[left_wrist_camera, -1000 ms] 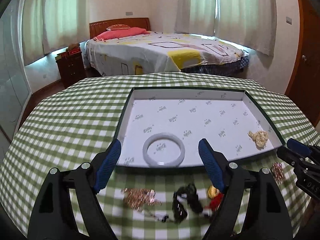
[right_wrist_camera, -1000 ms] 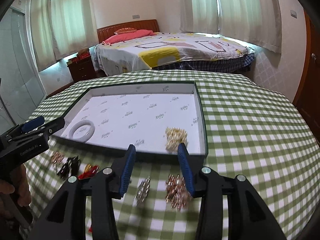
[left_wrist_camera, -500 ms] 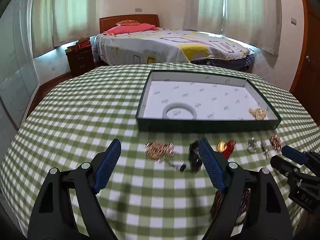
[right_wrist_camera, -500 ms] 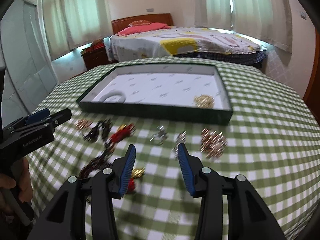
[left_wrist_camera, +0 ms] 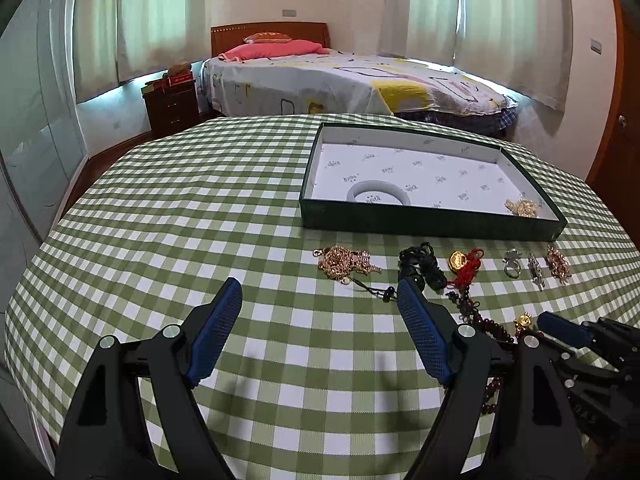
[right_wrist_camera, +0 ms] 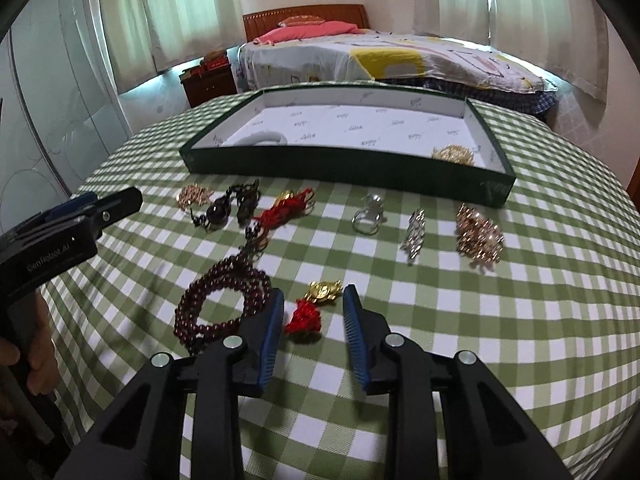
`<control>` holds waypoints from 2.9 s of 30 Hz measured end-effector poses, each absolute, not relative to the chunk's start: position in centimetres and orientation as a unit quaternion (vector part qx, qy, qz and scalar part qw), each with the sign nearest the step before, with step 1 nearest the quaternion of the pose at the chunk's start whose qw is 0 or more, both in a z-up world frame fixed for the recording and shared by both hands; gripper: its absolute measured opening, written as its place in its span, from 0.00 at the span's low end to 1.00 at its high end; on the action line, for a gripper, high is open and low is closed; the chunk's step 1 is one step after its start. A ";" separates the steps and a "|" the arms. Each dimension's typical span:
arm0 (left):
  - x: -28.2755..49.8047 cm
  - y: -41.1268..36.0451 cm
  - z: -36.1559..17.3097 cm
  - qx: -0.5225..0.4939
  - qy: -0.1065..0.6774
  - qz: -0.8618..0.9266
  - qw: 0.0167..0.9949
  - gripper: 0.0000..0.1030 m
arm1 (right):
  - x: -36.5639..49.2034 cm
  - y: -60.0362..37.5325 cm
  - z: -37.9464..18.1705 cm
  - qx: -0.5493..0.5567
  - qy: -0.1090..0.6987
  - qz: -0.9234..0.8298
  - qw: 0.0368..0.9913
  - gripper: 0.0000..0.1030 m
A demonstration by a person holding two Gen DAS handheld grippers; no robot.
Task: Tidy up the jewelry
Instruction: 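Move the right tool to the red tassel charm and grasp it, then grasp the dark red bead bracelet with the left tool while the right tool holds the tassel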
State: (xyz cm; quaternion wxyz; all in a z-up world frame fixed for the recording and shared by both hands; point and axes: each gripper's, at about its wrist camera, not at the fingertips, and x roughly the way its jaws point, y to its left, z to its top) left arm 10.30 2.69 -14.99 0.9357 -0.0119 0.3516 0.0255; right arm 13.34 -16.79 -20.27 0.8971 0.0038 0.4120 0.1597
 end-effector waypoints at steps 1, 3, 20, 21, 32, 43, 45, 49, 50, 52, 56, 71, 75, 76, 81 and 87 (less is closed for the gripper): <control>10.3 2.6 -15.0 -0.013 0.353 0.025 0.935 0.76 | 13.4 -16.7 -20.4 0.001 0.415 0.161 0.895 0.24; 10.1 2.6 -15.1 -0.014 0.354 0.024 0.935 0.76 | 13.2 -16.6 -20.5 -0.005 0.414 0.160 0.896 0.17; 9.4 -1.0 -15.9 -0.025 0.373 -0.034 0.927 0.76 | 12.0 -20.7 -19.2 0.013 0.393 0.123 0.911 0.13; 9.3 -1.3 -16.0 -0.025 0.375 -0.037 0.926 0.76 | 12.0 -21.2 -19.1 0.017 0.393 0.120 0.912 0.13; 9.3 -5.1 -17.7 -0.014 0.387 -0.075 0.919 0.77 | 11.8 -23.5 -19.3 0.039 0.388 0.104 0.915 0.13; 9.6 -6.7 -19.4 0.003 0.401 -0.083 0.912 0.78 | 11.9 -23.9 -19.7 0.049 0.388 0.104 0.914 0.13; 9.5 -6.8 -19.4 0.009 0.400 -0.083 0.913 0.76 | 11.8 -24.0 -19.7 0.049 0.388 0.104 0.914 0.13; 9.3 -7.2 -19.4 0.029 0.395 -0.076 0.915 0.54 | 11.9 -24.0 -19.7 0.049 0.388 0.104 0.914 0.13; 9.3 -7.1 -19.3 0.028 0.394 -0.079 0.915 0.47 | 11.8 -24.0 -19.7 0.050 0.388 0.104 0.914 0.13; 9.2 -7.0 -19.2 0.024 0.393 -0.088 0.915 0.34 | 11.8 -23.9 -19.7 0.050 0.388 0.105 0.914 0.13; 9.1 -6.5 -19.2 0.020 0.392 -0.095 0.915 0.21 | 11.9 -23.8 -19.7 0.048 0.389 0.107 0.914 0.13; 7.7 -6.1 -16.3 0.020 0.342 -0.111 0.933 0.11 | 11.4 -23.3 -18.1 0.045 0.365 0.116 0.923 0.11; 7.6 -6.2 -15.7 0.023 0.330 -0.110 0.937 0.11 | 11.4 -23.0 -17.6 0.040 0.358 0.116 0.926 0.11; 7.6 -6.1 -15.6 0.023 0.328 -0.110 0.938 0.11 | 11.5 -23.0 -17.6 0.038 0.358 0.116 0.926 0.11; 7.8 -5.8 -15.7 0.018 0.330 -0.108 0.938 0.11 | 11.6 -22.9 -17.8 0.037 0.359 0.117 0.925 0.10; 8.1 -5.4 -15.1 0.018 0.320 -0.104 0.941 0.11 | 11.7 -22.7 -17.0 0.034 0.347 0.118 0.930 0.10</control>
